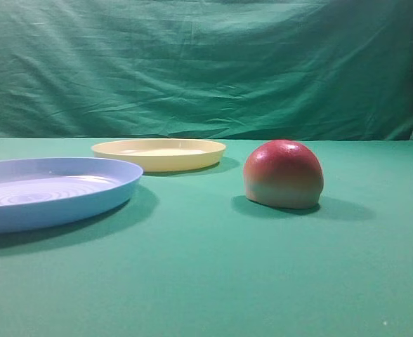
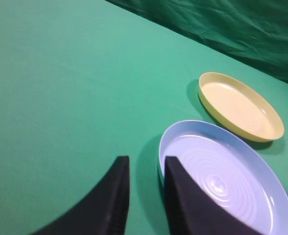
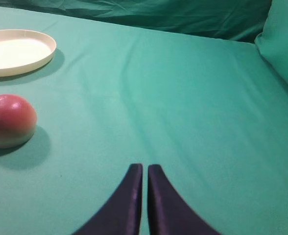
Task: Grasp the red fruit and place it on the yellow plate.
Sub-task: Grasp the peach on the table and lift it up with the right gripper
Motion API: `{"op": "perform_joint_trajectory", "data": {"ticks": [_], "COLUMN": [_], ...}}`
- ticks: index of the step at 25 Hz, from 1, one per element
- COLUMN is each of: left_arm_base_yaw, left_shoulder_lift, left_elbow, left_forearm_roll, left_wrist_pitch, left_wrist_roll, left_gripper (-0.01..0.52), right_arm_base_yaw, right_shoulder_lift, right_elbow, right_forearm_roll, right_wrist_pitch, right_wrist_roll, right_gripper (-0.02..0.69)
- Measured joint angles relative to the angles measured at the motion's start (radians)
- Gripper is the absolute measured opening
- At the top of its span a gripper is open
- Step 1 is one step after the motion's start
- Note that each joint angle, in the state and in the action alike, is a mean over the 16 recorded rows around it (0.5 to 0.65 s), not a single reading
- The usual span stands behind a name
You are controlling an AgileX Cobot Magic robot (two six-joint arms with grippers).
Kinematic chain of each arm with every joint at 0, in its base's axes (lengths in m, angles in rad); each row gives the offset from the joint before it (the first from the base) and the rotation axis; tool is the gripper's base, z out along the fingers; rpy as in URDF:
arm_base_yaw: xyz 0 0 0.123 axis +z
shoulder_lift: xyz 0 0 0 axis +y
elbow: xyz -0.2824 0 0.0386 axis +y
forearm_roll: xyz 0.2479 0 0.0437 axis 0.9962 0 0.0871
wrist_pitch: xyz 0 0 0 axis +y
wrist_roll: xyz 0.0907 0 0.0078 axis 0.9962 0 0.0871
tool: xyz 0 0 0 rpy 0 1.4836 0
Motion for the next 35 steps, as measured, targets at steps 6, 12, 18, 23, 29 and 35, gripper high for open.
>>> {"op": "perform_joint_trajectory", "data": {"ticks": [6, 12, 18, 23, 29, 35], "left_arm_base_yaw": [0.0, 0.0, 0.0, 0.0, 0.0, 0.0], "left_shoulder_lift": [0.0, 0.0, 0.0, 0.0, 0.0, 0.0], "left_elbow": [0.0, 0.0, 0.0, 0.0, 0.0, 0.0], "left_forearm_roll": [0.0, 0.0, 0.0, 0.0, 0.0, 0.0], "left_wrist_pitch": [0.0, 0.0, 0.0, 0.0, 0.0, 0.0], "left_wrist_roll": [0.0, 0.0, 0.0, 0.0, 0.0, 0.0], "left_gripper": [0.157, 0.157, 0.157, 0.157, 0.157, 0.157], "right_arm_base_yaw": [0.0, 0.0, 0.0, 0.0, 0.0, 0.0], "right_shoulder_lift": [0.0, 0.0, 0.0, 0.0, 0.0, 0.004], "right_elbow": [0.0, 0.0, 0.0, 0.0, 0.0, -0.042], "right_forearm_roll": [0.0, 0.0, -0.001, -0.017, 0.05, 0.181], "right_wrist_pitch": [0.0, 0.0, 0.0, -0.007, -0.08, -0.118], "right_wrist_roll": [-0.002, -0.006, -0.011, -0.021, -0.022, -0.055], "right_gripper": [0.0, 0.0, 0.0, 0.0, 0.0, 0.0]}}
